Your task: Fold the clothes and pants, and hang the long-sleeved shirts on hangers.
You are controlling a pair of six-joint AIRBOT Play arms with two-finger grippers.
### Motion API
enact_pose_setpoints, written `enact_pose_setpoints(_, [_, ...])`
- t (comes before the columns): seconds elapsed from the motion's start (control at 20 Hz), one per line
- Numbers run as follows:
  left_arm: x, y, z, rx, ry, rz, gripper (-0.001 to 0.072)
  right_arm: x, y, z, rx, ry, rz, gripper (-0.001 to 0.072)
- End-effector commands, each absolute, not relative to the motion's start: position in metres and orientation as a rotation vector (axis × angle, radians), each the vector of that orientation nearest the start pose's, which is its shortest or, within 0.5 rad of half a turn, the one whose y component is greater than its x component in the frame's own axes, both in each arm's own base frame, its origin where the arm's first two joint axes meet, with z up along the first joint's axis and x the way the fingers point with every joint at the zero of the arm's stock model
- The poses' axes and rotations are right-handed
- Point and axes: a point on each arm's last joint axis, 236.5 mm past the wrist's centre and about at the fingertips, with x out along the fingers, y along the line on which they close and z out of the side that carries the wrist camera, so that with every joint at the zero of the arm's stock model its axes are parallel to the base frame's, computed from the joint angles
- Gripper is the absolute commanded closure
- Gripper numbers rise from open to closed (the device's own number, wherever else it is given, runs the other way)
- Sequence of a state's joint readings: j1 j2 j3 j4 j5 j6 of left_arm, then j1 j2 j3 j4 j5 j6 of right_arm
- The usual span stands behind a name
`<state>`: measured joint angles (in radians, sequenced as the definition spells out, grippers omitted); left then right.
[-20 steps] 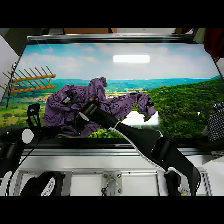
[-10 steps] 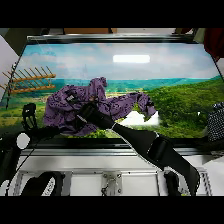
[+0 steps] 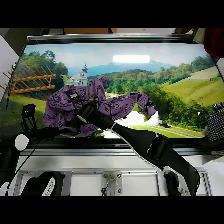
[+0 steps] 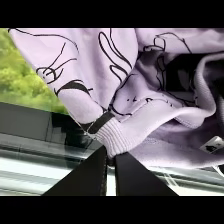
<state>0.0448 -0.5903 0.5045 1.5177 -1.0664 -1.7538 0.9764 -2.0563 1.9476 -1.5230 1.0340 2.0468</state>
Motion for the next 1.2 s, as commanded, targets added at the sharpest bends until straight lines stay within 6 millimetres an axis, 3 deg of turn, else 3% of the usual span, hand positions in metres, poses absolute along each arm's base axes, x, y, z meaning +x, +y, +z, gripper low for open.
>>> enact_pose_setpoints(0.0, [0.233, -0.001, -0.017, -0.236, 1.153, 0.116, 0.0691, 0.327, 0.489, -0.085, -0.166, 1.241, 0.579, 0.0279])
enact_pose_setpoints(0.15, [0.233, -0.001, -0.017, -0.236, 1.154, 0.116, 0.069, 0.329, 0.475, -0.101, -0.236, 1.259, 0.538, 0.0282])
enact_pose_setpoints(0.2, [0.232, -0.001, -0.017, -0.235, 1.157, 0.116, 0.0691, 0.333, 0.472, -0.101, -0.255, 1.245, 0.529, 0.0396])
enact_pose_setpoints(0.25, [0.231, -0.001, -0.018, -0.229, 1.163, 0.114, 0.0691, 0.336, 0.469, -0.098, -0.27, 1.232, 0.521, 0.0567])
enact_pose_setpoints(0.3, [0.23, -0.001, -0.018, -0.217, 1.169, 0.106, 0.0691, 0.341, 0.464, -0.092, -0.288, 1.216, 0.509, 0.0653])
enact_pose_setpoints(0.4, [0.23, -0.001, -0.012, -0.201, 1.169, 0.095, 0.0691, 0.36, 0.448, -0.059, -0.351, 1.133, 0.49, 0.0685])
enact_pose_setpoints(0.5, [0.246, -0.003, 0.024, -0.195, 1.098, 0.077, 0.0691, 0.385, 0.426, 0.005, -0.437, 0.996, 0.495, 0.0685])
enact_pose_setpoints(0.6, [0.272, -0.017, 0.093, -0.169, 0.942, 0.014, 0.0691, 0.4, 0.401, 0.092, -0.451, 0.86, 0.529, 0.0685])
enact_pose_setpoints(0.7, [0.292, -0.048, 0.196, -0.14, 0.698, -0.108, 0.0691, 0.401, 0.363, 0.187, -0.389, 0.731, 0.522, 0.0686])
enact_pose_setpoints(0.8, [0.293, -0.09, 0.309, -0.127, 0.439, -0.265, 0.0692, 0.387, 0.32, 0.276, -0.292, 0.598, 0.503, 0.0686])
enact_pose_setpoints(0.9, [0.278, -0.131, 0.406, -0.131, 0.253, -0.429, 0.0692, 0.358, 0.279, 0.354, -0.194, 0.454, 0.502, 0.0687])
enact_pose_setpoints(1.05, [0.262, -0.176, 0.497, -0.079, 0.062, -0.583, 0.0692, 0.311, 0.231, 0.432, -0.041, 0.295, 0.508, 0.0687])
enact_pose_setpoints(1.15, [0.259, -0.187, 0.542, -0.051, -0.055, -0.587, 0.0692, 0.286, 0.204, 0.472, 0.06, 0.197, 0.511, 0.0687])
